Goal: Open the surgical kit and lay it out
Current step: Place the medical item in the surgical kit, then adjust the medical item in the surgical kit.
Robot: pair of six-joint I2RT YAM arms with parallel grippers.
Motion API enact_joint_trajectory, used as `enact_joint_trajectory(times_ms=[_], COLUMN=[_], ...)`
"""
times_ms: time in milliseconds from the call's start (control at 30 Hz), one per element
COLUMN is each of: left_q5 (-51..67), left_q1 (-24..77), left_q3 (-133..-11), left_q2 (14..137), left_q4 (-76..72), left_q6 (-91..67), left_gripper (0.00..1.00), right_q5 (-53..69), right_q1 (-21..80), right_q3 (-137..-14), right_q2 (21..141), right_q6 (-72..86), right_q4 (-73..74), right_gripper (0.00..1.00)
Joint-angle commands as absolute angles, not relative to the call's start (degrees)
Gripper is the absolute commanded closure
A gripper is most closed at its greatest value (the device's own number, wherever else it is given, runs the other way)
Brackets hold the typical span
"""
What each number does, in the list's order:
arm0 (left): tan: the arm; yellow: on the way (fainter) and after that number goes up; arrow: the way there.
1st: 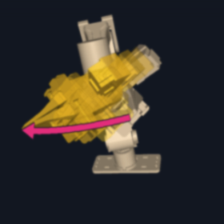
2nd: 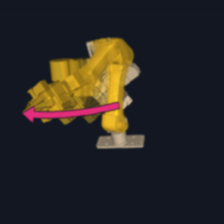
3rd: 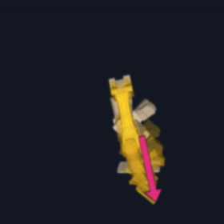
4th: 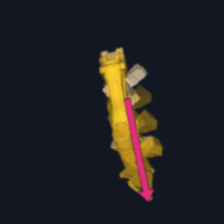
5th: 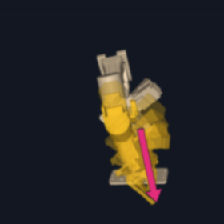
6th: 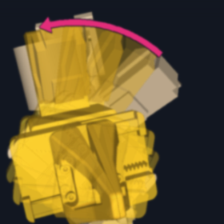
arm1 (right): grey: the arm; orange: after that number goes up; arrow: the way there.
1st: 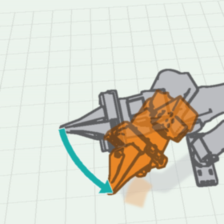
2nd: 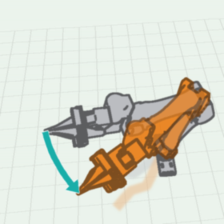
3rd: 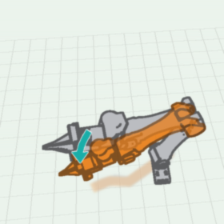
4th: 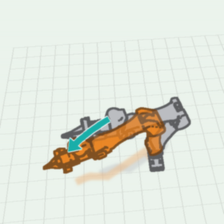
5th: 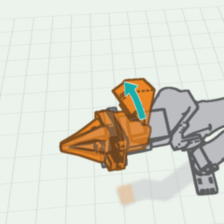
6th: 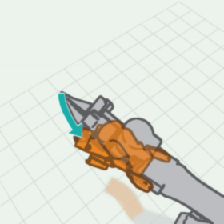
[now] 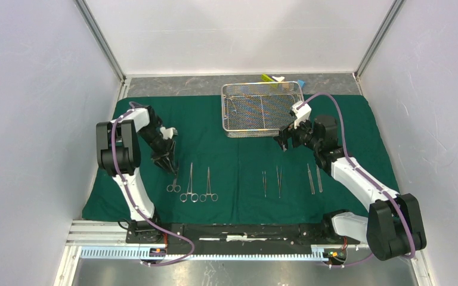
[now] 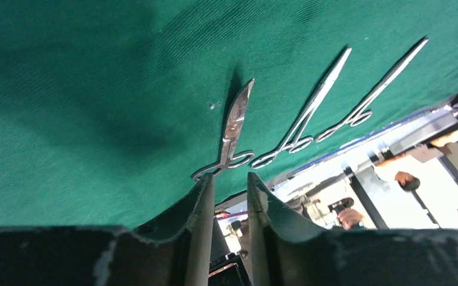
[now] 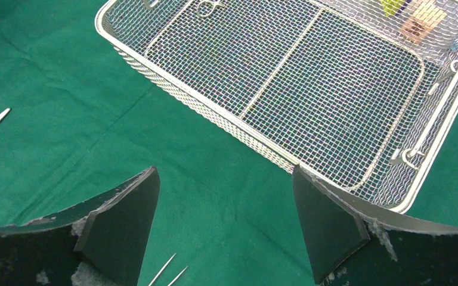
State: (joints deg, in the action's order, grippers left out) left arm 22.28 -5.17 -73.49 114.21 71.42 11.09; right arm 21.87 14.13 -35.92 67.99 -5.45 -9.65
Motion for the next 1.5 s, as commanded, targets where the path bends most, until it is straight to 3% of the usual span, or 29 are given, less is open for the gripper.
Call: enact_joint_trajectory(times_ms=[0, 100, 333, 1033, 1467], left_q5=[19.8, 19.3, 17.1, 11.7, 12.2], left_q1=[-5.1, -4.6, -1.9, 3.6, 4.1], left_q3=[-76.9, -78.7, -78.2, -73.1, -71.8], left_q2=[107.9, 108.1, 108.3, 108.4, 108.6], left_q4=[67.8, 65.2, 58.2, 51.9, 51.9], left_q6=[10.5, 9.7, 7.0, 4.1, 3.8], left_gripper=[0.62, 0.53, 0.51, 0.64, 0.78], right_q5=[21.4, 21.5, 21.5, 21.6, 21.8], right_q1=[14.0, 13.9, 14.0, 13.5, 13.1], right_q3=[-37.1, -37.8, -38.6, -35.7, -35.2], right_q2=[68.5, 69.1, 69.3, 68.2, 67.7], right_q6=[-5.6, -5.4, -5.6, -7.8, -7.5], right_q4=[-11.2, -10.9, -9.5, -8.3, -8.5], right_gripper=[0.12, 0.12, 0.12, 0.12, 0.12])
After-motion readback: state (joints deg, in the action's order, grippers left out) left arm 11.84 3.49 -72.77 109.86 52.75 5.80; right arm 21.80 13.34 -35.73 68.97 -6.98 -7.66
